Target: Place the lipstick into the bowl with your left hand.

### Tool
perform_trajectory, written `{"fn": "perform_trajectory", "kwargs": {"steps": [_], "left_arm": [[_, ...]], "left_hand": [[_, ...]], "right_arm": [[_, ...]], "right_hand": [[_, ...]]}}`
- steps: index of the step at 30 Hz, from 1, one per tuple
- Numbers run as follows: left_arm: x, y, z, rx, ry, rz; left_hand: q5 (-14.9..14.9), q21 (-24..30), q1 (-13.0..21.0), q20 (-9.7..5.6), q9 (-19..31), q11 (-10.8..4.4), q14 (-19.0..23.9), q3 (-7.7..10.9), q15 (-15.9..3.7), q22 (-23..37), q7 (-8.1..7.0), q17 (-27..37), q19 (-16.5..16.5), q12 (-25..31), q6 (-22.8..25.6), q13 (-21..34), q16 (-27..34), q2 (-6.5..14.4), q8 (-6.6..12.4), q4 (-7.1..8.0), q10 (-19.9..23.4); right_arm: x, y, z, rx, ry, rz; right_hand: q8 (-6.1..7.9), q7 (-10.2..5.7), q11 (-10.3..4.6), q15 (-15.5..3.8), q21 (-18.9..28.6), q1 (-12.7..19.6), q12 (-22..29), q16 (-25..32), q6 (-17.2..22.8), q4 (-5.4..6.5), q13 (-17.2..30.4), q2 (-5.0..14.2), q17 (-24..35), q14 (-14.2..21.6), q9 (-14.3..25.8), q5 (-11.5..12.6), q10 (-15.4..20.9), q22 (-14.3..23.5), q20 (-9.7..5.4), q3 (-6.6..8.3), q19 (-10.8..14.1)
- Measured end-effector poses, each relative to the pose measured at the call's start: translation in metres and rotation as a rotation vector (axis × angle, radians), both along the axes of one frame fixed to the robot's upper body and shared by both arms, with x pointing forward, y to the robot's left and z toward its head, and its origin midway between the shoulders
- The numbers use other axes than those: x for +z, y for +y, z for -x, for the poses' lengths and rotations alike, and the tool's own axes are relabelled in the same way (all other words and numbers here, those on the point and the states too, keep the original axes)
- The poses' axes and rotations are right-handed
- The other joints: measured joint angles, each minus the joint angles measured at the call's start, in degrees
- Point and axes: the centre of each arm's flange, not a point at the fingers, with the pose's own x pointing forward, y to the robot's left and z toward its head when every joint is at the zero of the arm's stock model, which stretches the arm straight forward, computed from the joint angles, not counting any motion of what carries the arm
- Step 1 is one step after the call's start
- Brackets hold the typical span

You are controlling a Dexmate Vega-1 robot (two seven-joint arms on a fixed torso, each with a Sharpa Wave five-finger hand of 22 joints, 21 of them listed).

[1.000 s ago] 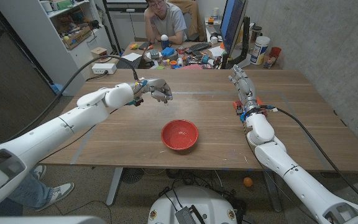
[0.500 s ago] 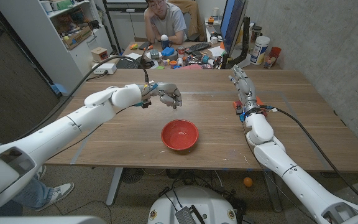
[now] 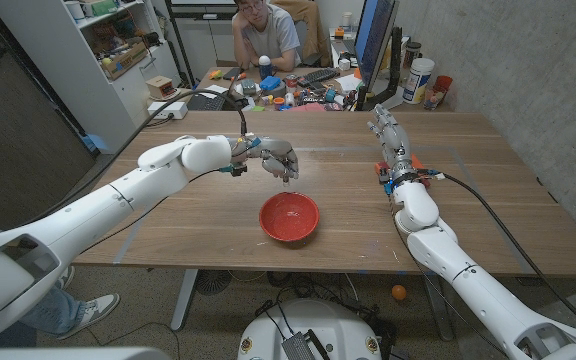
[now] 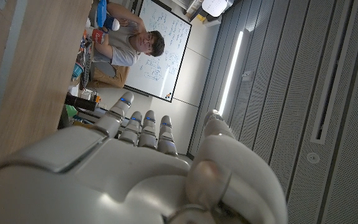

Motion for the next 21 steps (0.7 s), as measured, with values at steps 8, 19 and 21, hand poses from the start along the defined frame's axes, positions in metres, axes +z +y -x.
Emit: {"fn": "perform_trajectory", "kwargs": {"steps": [8, 19, 21], "left_arm": [[0.002, -0.008, 0.01, -0.03, -0.003, -0.032], [-0.003, -0.015, 0.014, -0.055, 0.021, -0.068], [-0.004, -0.017, 0.014, -0.06, 0.025, -0.075]], "left_hand": [[0.0, 0.2, 0.0, 0.2, 0.0, -0.06, 0.3, 0.0, -0.32, 0.0, 0.0, 0.0, -0.2, -0.2, 0.0, 0.1, -0.4, 0.0, -0.15, 0.0, 0.1], [-0.1, 0.2, 0.0, 0.2, 0.0, -0.27, 0.4, -0.01, -0.4, -0.3, 0.0, 0.2, -0.2, -0.6, 0.0, 0.3, -0.5, 0.0, -0.22, 0.0, 0.3], [-0.1, 0.2, 0.0, 0.2, 0.0, -0.27, 0.4, 0.0, -0.4, -0.3, -0.01, 0.3, -0.2, -0.6, 0.0, 0.4, -0.5, 0.0, -0.23, 0.0, 0.3]], "right_arm": [[0.0, 0.001, -0.002, 0.002, 0.004, 0.001], [0.0, 0.001, -0.003, 0.002, 0.006, -0.003], [0.0, 0.0, -0.004, 0.001, 0.006, -0.005]], "right_hand": [[0.0, 0.0, 0.0, 0.11, 0.0, 0.0, 0.0, 0.0, 0.0, 0.0, 0.0, 0.0, 0.0, 0.1, 0.0, 0.0, 0.0, 0.0, 0.0, 0.0, 0.0], [0.0, 0.0, 0.0, 0.11, 0.0, 0.0, 0.0, 0.0, 0.0, 0.0, 0.0, 0.0, 0.0, 0.1, 0.0, 0.0, 0.0, 0.0, 0.0, 0.0, 0.0], [0.0, 0.0, 0.0, 0.11, 0.0, 0.0, 0.0, 0.0, 0.0, 0.0, 0.0, 0.0, 0.0, 0.1, 0.0, 0.0, 0.0, 0.0, 0.0, 0.0, 0.0]]}}
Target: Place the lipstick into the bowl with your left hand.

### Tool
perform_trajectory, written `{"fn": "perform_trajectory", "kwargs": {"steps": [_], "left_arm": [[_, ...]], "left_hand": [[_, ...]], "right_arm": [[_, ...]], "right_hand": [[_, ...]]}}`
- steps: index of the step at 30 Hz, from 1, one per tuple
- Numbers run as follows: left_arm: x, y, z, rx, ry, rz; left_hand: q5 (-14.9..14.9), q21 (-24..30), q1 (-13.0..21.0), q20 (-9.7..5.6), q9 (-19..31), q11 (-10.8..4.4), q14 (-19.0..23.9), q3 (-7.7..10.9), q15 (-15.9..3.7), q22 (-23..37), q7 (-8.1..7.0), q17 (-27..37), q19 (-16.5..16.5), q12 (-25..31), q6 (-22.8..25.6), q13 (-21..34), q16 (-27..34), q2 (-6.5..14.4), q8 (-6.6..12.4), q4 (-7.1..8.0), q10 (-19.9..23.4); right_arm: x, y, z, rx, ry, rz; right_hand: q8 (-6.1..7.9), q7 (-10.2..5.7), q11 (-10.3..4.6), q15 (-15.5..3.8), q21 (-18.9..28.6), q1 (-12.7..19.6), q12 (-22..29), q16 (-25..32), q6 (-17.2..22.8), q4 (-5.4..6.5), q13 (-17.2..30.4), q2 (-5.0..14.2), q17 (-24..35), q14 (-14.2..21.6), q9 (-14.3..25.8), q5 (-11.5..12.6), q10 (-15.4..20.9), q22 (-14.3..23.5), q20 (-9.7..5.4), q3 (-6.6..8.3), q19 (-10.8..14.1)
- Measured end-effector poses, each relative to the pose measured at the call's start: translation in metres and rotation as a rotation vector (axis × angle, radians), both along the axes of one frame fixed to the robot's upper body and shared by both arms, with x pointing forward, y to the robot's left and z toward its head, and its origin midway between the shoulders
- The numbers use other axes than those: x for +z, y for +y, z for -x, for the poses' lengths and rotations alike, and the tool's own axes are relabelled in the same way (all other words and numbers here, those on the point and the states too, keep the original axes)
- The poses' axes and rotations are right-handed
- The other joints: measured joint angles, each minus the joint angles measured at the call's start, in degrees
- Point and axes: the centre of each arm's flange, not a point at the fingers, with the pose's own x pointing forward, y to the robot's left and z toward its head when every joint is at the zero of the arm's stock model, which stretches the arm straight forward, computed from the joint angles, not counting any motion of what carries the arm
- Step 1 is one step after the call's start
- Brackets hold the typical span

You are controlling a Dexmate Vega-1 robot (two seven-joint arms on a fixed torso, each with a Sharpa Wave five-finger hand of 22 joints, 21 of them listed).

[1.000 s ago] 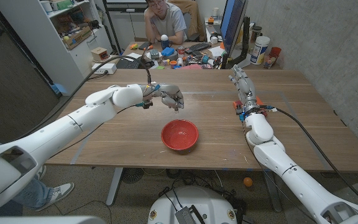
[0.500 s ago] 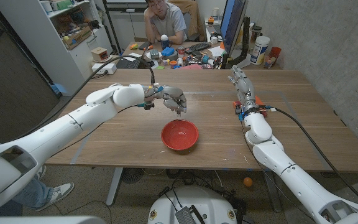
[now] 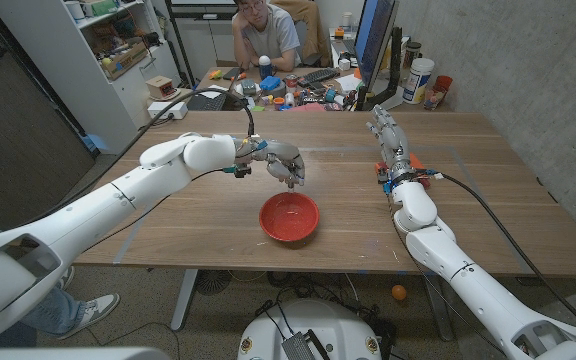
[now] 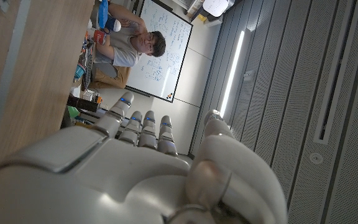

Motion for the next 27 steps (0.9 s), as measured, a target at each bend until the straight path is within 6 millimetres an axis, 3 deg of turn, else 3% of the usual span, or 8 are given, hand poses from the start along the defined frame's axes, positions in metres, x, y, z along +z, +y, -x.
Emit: {"fn": "perform_trajectory", "kwargs": {"steps": [27], "left_arm": [[-0.021, -0.025, 0.007, -0.068, 0.045, -0.104]], "left_hand": [[0.2, 0.8, 0.0, -0.01, 0.0, -0.01, 0.0, -0.31, -0.01, 0.0, -0.03, 0.0, -0.6, -0.5, 0.0, 0.4, -0.3, 0.0, 0.04, -0.15, 0.0]], "right_arm": [[0.004, -0.004, -0.004, -0.016, -0.004, -0.023]], "right_hand": [[0.0, 0.0, 0.0, 0.0, 0.0, 0.0, 0.0, 0.0, 0.0, 0.0, 0.0, 0.0, 0.0, 0.0, 0.0, 0.0, 0.0, 0.0, 0.0, 0.0, 0.0]]}}
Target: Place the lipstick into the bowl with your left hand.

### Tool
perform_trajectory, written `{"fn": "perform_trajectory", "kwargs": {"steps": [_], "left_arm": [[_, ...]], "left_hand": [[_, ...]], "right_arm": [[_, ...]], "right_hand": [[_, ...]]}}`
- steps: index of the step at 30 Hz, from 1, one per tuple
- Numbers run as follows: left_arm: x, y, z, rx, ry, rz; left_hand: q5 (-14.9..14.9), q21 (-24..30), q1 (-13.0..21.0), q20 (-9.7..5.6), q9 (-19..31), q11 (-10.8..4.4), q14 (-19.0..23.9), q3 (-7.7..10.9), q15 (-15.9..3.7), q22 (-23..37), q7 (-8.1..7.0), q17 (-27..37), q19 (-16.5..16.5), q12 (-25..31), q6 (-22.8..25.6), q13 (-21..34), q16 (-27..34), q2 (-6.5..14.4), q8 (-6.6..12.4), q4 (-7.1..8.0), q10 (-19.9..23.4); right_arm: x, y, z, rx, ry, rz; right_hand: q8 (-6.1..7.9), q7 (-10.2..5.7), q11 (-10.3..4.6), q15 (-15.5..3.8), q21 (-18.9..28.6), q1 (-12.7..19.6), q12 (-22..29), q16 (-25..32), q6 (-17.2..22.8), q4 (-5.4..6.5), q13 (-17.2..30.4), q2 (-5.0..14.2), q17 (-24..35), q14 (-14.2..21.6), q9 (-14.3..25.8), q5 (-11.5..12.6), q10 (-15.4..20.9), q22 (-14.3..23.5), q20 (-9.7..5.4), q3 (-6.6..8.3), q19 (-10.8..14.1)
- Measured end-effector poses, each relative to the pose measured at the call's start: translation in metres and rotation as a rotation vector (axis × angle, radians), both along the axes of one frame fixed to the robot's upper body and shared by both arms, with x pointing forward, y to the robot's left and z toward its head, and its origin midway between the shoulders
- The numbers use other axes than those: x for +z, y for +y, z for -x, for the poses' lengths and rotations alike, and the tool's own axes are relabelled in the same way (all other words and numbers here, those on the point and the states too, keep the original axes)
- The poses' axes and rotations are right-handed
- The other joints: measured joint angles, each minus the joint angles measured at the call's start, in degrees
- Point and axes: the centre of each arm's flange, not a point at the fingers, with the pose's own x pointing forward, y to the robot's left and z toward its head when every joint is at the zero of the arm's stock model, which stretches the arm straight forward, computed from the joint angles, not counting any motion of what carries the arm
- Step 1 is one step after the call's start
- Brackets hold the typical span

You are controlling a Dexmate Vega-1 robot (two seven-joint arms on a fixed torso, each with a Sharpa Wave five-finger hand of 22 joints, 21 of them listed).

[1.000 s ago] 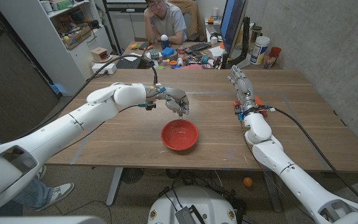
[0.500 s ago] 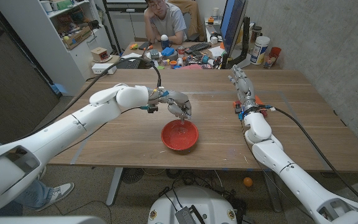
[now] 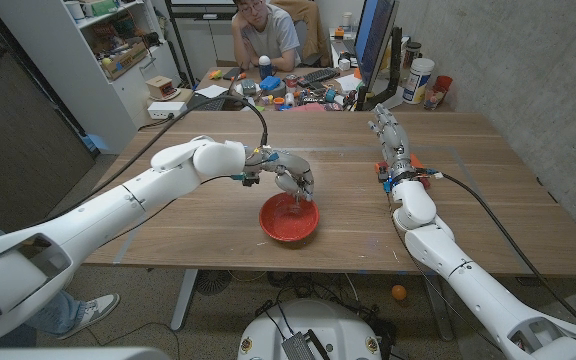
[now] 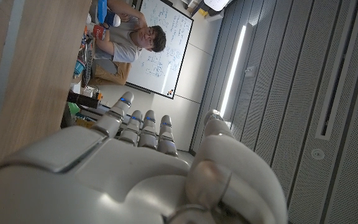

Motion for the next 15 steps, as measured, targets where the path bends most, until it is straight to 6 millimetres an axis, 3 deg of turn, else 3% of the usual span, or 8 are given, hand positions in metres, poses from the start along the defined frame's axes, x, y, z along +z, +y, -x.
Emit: {"fn": "perform_trajectory", "kwargs": {"steps": [15], "left_arm": [[-0.011, -0.01, 0.008, -0.03, 0.018, -0.039]], "left_hand": [[0.0, 0.5, 0.0, 0.09, 0.0, -0.02, 0.0, -0.08, 0.0, 0.0, -0.06, 0.3, -0.5, -0.4, -0.1, 0.1, -0.2, 0.0, -0.01, 0.07, 0.0]], "right_arm": [[0.015, -0.003, -0.003, -0.025, 0.0, -0.002]], "right_hand": [[0.0, 0.0, 0.0, 0.0, 0.0, 0.3, 0.0, 0.0, 0.0, -0.07, 0.0, 0.31, 0.3, 0.0, 0.0, 0.0, 0.0, 0.0, 0.22, -0.42, -0.2]]}}
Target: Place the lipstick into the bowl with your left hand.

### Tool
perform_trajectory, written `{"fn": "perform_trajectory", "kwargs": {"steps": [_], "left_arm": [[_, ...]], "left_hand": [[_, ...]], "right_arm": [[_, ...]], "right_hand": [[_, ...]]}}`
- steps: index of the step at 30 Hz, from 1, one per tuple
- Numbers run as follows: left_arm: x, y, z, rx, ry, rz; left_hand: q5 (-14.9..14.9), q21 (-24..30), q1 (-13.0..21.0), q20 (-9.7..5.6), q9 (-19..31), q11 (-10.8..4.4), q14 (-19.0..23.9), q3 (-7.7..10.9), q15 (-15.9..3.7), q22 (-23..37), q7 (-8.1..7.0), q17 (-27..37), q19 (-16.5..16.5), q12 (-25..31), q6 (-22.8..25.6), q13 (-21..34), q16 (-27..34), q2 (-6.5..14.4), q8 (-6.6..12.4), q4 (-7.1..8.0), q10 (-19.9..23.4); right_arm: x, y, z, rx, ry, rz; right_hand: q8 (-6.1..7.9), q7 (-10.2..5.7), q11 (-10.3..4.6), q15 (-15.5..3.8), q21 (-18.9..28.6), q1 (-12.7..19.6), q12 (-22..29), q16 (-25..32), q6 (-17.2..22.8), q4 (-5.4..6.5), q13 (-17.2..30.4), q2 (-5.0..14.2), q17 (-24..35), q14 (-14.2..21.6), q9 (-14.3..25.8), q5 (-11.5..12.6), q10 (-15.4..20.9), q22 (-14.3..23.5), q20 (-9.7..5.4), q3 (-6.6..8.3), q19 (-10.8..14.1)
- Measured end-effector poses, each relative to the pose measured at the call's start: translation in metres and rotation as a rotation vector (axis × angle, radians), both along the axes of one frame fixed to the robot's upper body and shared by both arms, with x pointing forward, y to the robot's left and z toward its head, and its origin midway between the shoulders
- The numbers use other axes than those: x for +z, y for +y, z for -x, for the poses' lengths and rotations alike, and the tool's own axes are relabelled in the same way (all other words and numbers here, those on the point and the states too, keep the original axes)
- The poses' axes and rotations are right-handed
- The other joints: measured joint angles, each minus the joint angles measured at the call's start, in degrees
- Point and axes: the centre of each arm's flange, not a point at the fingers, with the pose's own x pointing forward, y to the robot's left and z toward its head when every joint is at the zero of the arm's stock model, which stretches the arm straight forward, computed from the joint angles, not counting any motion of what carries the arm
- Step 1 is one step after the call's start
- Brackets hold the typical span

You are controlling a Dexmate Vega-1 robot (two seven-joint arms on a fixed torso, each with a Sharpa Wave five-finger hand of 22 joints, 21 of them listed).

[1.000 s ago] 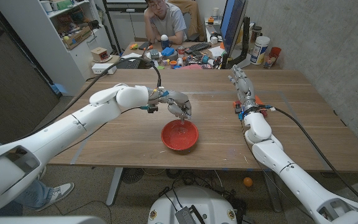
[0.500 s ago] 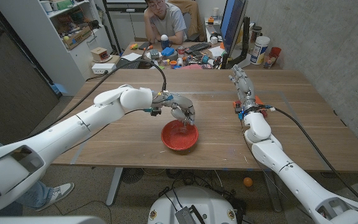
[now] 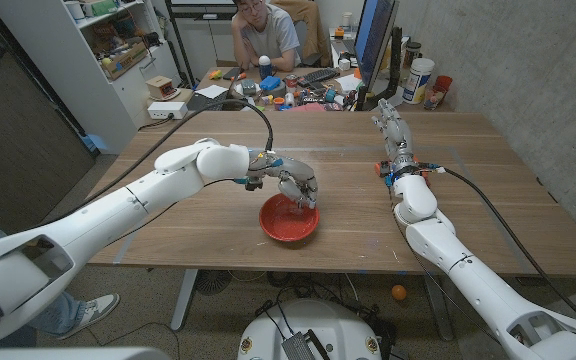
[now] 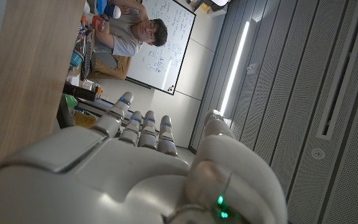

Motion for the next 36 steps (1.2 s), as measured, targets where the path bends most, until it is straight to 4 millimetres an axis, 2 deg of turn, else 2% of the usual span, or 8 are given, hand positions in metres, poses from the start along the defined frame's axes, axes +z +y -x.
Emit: {"fn": "perform_trajectory", "kwargs": {"steps": [12, 26, 31, 33, 34, 36], "left_arm": [[-0.011, -0.001, 0.008, -0.01, 0.02, -0.035], [-0.011, 0.007, 0.011, 0.023, 0.025, -0.028], [-0.009, 0.012, 0.011, 0.045, 0.021, -0.031], [-0.009, 0.014, 0.011, 0.055, 0.022, -0.036], [-0.009, 0.015, 0.012, 0.059, 0.024, -0.038], [-0.008, 0.017, 0.011, 0.064, 0.026, -0.045]], "left_hand": [[-0.1, 0.0, 0.0, 0.01, 0.0, -0.17, 0.0, -0.01, 0.0, 0.0, 0.1, 0.0, 0.0, -0.2, 0.1, 0.1, -0.2, 0.0, -0.04, 0.0, 0.2], [0.1, 0.4, 0.1, 0.5, 0.0, -0.18, 0.0, -0.3, -0.01, 0.0, -0.24, -0.2, -1.5, -1.1, -0.2, 0.5, -1.1, 0.1, -0.23, 0.15, 0.2], [0.3, 0.3, 0.5, 1.9, 0.2, -1.35, -0.2, -1.51, -0.26, 0.0, -0.72, -0.4, -3.5, -2.3, -2.0, 0.5, -2.0, 0.7, -0.74, 1.02, -0.8], [0.3, -0.2, -0.2, 2.9, 0.2, -2.08, -0.6, -2.14, -1.33, 0.0, -0.59, -0.5, -5.4, -3.4, -4.0, 0.6, -3.0, 1.3, -1.63, 1.15, -1.3], [0.3, -0.7, -0.6, 3.9, 0.2, -2.31, -1.7, -2.57, -1.32, 0.0, -0.54, -0.5, -7.2, -4.4, -5.5, 0.7, -3.8, 1.7, -2.44, 1.26, -2.3], [0.7, -2.2, -2.1, 7.06, -0.1, -1.15, -8.4, -3.43, -0.26, 0.0, -0.37, -0.5, -11.8, -6.7, -9.4, 0.6, -5.9, 1.6, -4.48, 1.19, -6.3]], "right_arm": [[0.012, 0.0, -0.003, -0.011, 0.002, -0.001], [0.016, -0.002, -0.005, -0.018, 0.013, 0.0], [0.016, -0.003, -0.005, -0.02, 0.016, 0.0], [0.016, -0.003, -0.005, -0.019, 0.018, 0.0], [0.015, -0.003, -0.005, -0.019, 0.019, -0.001], [0.015, -0.003, -0.005, -0.019, 0.019, -0.001]], "right_hand": [[0.0, 0.0, 0.0, 0.0, 0.0, 0.0, 0.0, 0.0, 0.0, 0.0, 0.0, 0.0, 0.0, 0.0, 0.0, 0.0, 0.0, 0.0, 0.0, 0.0, 0.0], [0.0, 0.0, 0.0, 0.0, 0.0, 0.0, 0.0, 0.0, 0.0, 0.0, 0.0, 0.0, 0.0, 0.0, 0.0, 0.0, 0.0, 0.0, 0.0, 0.01, 0.0], [0.0, 0.0, 0.0, 0.0, 0.0, 0.0, 0.0, 0.0, 0.0, 0.0, 0.0, 0.0, 0.0, 0.0, 0.0, 0.0, 0.0, 0.0, 0.0, 0.01, 0.0], [0.0, 0.0, 0.0, 0.0, 0.0, 0.0, 0.0, 0.0, 0.0, 0.0, 0.0, 0.0, 0.0, 0.0, 0.0, 0.0, 0.0, 0.0, 0.0, 0.01, 0.0], [0.0, 0.0, 0.0, 0.05, 0.0, 0.0, 0.0, 0.0, 0.0, 0.0, 0.0, 0.0, 0.0, 0.1, 0.0, 0.0, 0.0, 0.0, 0.0, 0.01, 0.0], [0.0, 0.0, 0.0, 0.31, 0.0, 0.0, 0.0, 0.0, 0.0, 0.0, 0.0, 0.0, 0.0, 0.3, 0.0, 0.0, 0.0, 0.0, 0.0, 0.01, 0.0]]}}
